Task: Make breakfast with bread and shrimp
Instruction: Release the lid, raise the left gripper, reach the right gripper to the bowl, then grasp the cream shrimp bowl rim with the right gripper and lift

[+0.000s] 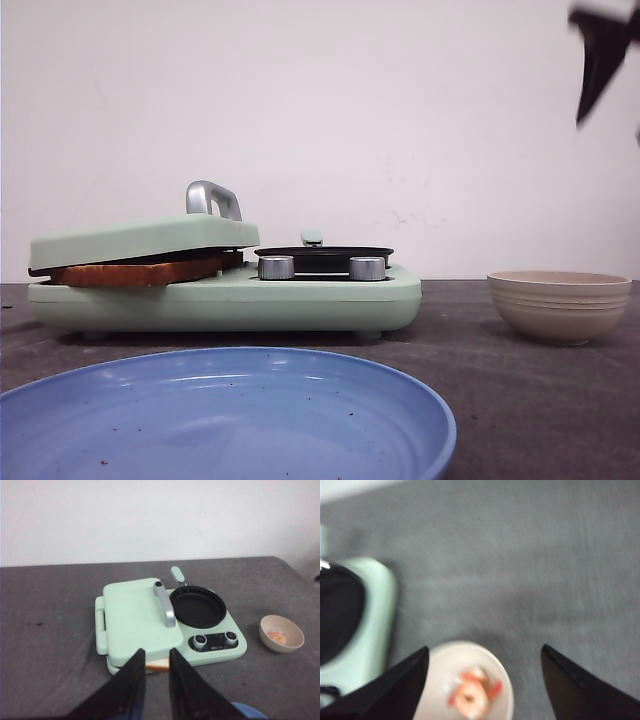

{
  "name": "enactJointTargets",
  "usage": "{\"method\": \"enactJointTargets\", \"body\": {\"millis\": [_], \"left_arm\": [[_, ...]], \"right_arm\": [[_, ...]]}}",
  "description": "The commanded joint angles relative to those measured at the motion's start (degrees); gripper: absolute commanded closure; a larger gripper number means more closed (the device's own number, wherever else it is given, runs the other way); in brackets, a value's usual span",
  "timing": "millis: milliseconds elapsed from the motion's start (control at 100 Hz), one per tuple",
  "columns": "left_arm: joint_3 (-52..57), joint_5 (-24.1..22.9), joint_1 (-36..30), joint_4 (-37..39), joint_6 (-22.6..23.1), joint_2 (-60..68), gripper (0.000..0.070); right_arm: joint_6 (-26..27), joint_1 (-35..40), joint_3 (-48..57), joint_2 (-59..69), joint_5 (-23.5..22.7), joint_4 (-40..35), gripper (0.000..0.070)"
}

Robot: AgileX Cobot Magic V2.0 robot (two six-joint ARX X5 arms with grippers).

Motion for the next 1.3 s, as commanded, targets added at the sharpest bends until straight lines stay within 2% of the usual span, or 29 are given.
{"method": "enactJointTargets", "body": {"millis": [0, 190, 330, 500, 610, 690, 760, 890, 970, 1060, 1290], "left_arm": [[0.9, 0.0, -0.2, 0.7, -0.1, 0.1, 0.0700], [0.9, 0.0, -0.2, 0.5, -0.1, 0.1, 0.0700], [0.9, 0.0, -0.2, 0.5, -0.1, 0.1, 0.0700], [0.9, 0.0, -0.2, 0.5, -0.4, 0.1, 0.0700], [0.9, 0.0, -0.2, 0.6, -0.4, 0.1, 0.0700], [0.9, 0.0, -0.2, 0.8, -0.4, 0.1, 0.0700], [0.9, 0.0, -0.2, 1.0, -0.4, 0.1, 0.0700], [0.9, 0.0, -0.2, 1.0, -0.3, 0.1, 0.0700], [0.9, 0.0, -0.2, 1.0, -0.3, 0.1, 0.0700], [0.9, 0.0, -0.2, 1.0, -0.3, 0.1, 0.0700], [0.9, 0.0, -0.2, 1.0, -0.3, 0.1, 0.0700]], "right_arm": [[-0.8, -0.2, 0.9, 4.0, -0.1, -0.9, 0.0225], [-3.6, -0.2, 0.9, 12.6, -0.2, -2.8, 0.0226], [-3.7, -0.2, 0.9, 16.4, -0.2, -2.1, 0.0227], [-3.5, -1.0, 0.9, 19.6, -0.4, 0.1, 0.0268], [-3.5, -1.2, 0.9, 21.4, -2.7, 0.9, 0.0373], [-3.4, -1.2, 0.9, 22.6, -4.6, 1.4, 0.0409], [-3.0, -1.2, 0.9, 23.5, -5.4, 1.9, 0.0472], [-3.0, -1.2, 0.9, 24.5, -9.1, 2.9, 0.0700], [-2.8, -1.2, 0.9, 24.5, -11.6, 4.4, 0.0700], [-0.2, -1.1, 0.9, 23.8, -13.8, 7.1, 0.0700], [6.1, 2.7, 1.3, 17.3, -13.7, 20.9, 0.0700]]}}
